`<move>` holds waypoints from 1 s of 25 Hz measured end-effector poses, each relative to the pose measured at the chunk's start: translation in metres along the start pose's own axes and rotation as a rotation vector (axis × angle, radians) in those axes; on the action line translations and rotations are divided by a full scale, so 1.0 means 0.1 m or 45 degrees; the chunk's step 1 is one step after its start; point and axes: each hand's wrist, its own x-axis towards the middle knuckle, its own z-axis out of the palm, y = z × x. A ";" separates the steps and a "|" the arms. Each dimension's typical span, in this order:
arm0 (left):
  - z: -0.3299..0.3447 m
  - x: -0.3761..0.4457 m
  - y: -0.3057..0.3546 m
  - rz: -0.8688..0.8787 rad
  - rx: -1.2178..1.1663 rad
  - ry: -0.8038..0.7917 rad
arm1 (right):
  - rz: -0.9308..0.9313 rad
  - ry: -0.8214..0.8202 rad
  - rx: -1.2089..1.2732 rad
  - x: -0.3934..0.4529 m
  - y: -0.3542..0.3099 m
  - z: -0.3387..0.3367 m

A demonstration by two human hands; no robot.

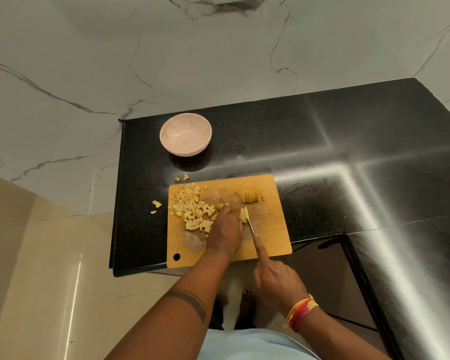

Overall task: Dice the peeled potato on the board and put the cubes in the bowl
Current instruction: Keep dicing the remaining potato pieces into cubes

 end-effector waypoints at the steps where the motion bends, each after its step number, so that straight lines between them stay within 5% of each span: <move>1: -0.01 -0.02 0.01 -0.009 -0.024 0.002 | 0.006 0.022 -0.002 0.02 -0.03 -0.02; 6: -0.01 -0.08 -0.02 -0.059 -0.205 0.060 | 0.037 0.071 0.024 0.17 -0.13 -0.06; 25: -0.01 0.00 0.01 -0.074 -0.121 0.055 | -0.026 0.055 -0.102 0.41 -0.18 0.10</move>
